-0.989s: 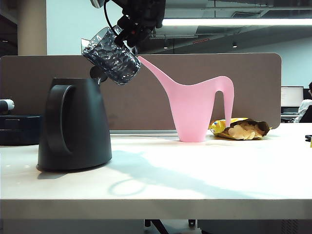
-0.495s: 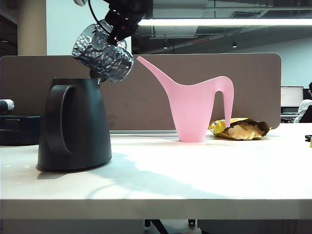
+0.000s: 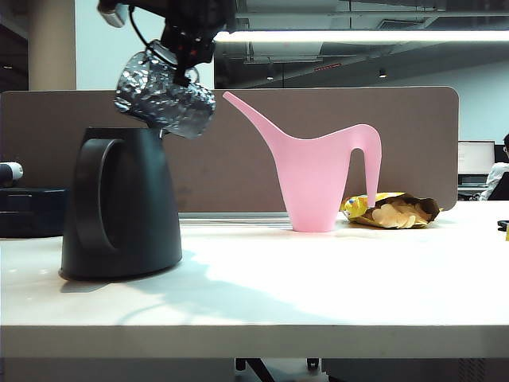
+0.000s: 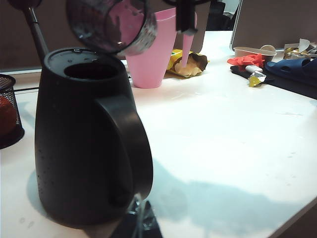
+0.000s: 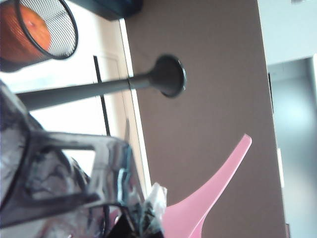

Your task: Pour the water from the cup into the kettle.

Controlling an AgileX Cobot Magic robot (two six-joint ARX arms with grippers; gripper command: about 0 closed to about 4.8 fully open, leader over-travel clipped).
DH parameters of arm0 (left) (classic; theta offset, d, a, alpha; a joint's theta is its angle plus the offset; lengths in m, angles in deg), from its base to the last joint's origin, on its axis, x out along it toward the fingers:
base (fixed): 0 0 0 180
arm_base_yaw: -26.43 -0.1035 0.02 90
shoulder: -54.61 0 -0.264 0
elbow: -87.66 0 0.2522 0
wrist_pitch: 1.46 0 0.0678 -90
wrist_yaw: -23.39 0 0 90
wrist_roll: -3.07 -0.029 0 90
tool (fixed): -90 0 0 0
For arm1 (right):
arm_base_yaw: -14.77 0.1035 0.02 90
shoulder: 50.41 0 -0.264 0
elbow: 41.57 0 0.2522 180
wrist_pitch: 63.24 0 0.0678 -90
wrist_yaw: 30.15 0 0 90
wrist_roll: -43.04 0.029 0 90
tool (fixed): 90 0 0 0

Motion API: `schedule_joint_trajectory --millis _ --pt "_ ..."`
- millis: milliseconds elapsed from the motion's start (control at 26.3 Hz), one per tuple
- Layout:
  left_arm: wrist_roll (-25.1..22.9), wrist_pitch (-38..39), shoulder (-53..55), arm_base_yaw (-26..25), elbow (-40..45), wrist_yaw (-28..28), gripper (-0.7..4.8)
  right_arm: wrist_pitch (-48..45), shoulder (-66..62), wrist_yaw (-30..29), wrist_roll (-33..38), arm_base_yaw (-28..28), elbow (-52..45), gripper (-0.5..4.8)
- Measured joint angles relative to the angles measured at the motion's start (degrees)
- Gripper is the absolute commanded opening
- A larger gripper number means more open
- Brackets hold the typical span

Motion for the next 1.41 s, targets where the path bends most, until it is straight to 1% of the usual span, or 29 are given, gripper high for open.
schedule_joint_trajectory --millis 114,266,799,1408 --pt "0.00 0.00 0.00 0.00 0.00 0.00 -0.05 -1.25 -0.37 0.15 -0.79 0.55 0.02 -0.08" --pt "-0.02 0.00 0.00 0.00 0.00 0.00 -0.05 -2.69 -1.27 1.64 -4.28 1.27 0.35 -0.08" --pt "-0.02 0.00 0.00 0.00 0.00 0.00 -0.05 -4.33 -1.57 2.64 -11.28 1.64 0.33 -0.08" --pt "-0.02 0.70 0.00 0.00 0.00 0.00 -0.05 -6.36 -2.01 2.71 -15.76 2.97 0.31 -0.08"
